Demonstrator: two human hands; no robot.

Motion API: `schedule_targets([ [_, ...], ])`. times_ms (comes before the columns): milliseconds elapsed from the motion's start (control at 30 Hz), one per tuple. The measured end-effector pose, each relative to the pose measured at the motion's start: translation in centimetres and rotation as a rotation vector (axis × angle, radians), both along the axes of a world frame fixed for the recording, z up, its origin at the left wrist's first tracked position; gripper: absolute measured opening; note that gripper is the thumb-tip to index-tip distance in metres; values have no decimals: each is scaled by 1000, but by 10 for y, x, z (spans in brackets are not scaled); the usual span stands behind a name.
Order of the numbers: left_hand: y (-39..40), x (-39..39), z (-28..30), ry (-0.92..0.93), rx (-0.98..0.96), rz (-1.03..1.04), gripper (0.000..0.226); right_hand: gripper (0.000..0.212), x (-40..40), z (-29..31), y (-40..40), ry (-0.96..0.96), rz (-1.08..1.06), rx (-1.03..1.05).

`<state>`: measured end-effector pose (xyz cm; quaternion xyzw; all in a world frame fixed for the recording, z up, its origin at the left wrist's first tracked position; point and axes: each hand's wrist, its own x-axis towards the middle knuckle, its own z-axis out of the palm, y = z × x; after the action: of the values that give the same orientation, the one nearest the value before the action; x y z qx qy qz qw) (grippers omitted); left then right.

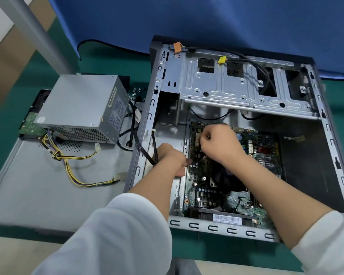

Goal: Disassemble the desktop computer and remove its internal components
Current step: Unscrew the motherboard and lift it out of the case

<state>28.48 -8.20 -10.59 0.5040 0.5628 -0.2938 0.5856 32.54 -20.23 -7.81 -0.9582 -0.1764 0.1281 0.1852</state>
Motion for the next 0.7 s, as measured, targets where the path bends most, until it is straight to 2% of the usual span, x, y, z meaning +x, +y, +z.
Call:
schedule_targets([
  [67, 1, -1, -3, -59, -34, 140, 17, 16, -3, -3, -5, 48, 121, -20],
  [133, -1, -1, 1, -47, 52, -10, 24, 21, -4, -5, -8, 64, 192, -5],
  [167, 1, -2, 0, -68, 4, 50, 23, 22, -4, -6, -8, 67, 184, 19],
  [200, 3, -4, 3, -87, 63, 53, 23, 24, -3, -6, -7, 78, 161, 26],
  [267, -1, -10, 3, -132, 59, -30, 24, 23, -2, -6, -5, 102, 150, 20],
  [367, -3, -12, 9, -123, 150, -119, 22, 17, 1, -2, -9, 197, 106, 40],
  [400, -6, -9, 15, -124, 180, -54, 21, 14, 2, 1, -11, 224, 80, 62],
  [433, -9, -2, 13, -151, 240, -76, 21, 12, 4, 4, -13, 232, 47, 86],
  [500, -12, 0, 16, -187, 364, -413, 18, 16, 9, 14, -20, 225, -58, 114],
  [567, -11, -4, 17, -193, 357, -580, 12, 25, 14, 23, -32, 229, -156, 112],
  [633, -10, -6, 21, -136, 289, -715, 5, 33, 15, 29, -46, 273, -217, 107],
  [700, -11, -8, 26, -122, 140, -859, 7, 36, 11, 31, -58, 367, -298, 197],
])
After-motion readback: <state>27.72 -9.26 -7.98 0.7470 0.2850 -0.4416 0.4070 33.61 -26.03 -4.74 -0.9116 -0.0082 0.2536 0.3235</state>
